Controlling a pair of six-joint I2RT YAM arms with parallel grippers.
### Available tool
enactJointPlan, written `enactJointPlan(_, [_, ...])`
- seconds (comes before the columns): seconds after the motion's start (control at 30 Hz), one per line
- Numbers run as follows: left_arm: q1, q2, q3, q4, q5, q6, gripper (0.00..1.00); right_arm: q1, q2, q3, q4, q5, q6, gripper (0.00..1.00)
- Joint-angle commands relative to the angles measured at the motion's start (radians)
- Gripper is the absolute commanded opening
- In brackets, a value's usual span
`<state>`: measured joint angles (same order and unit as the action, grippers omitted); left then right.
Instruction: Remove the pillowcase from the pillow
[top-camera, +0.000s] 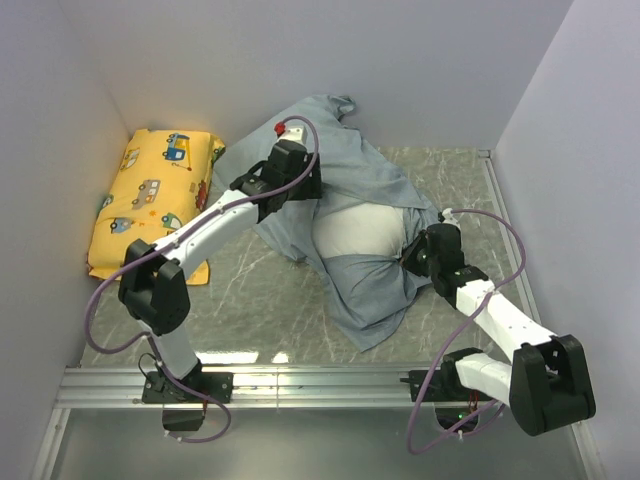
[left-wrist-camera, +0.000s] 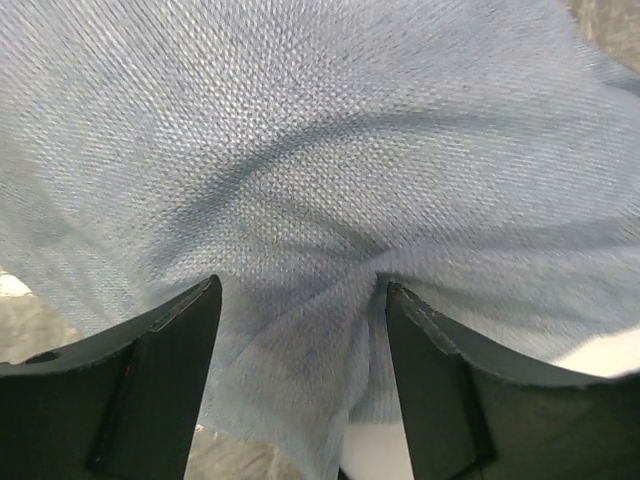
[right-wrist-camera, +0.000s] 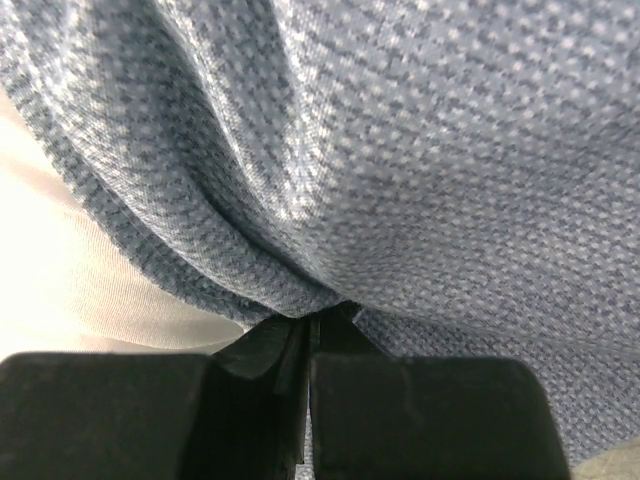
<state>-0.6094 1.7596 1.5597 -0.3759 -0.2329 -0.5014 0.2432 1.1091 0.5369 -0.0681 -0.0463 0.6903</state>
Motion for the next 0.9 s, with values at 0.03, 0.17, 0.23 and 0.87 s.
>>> enactJointPlan(0.03, [-0.021,-0.110,0.052,-0.014,-0.011,0.064,0.73,0.002,-0.023,0.012,-0.010,-0.009,-0.009,0.00])
enactJointPlan(0.17, [-0.062,-0.144,0.074,-0.041,0.030,0.093,0.71,0.002,-0.041,0.024,-0.035,0.003,-0.011,0.00])
enactJointPlan(0.23, [-0.081,-0.158,0.083,-0.054,0.037,0.104,0.66,0.001,-0.051,0.031,-0.042,0.005,-0.011,0.00])
enactJointPlan(0.87, [-0.414,0.193,0.177,-0.008,-0.276,0.096,0.99,0.002,-0.104,-0.018,-0.030,0.037,0.034,0.00])
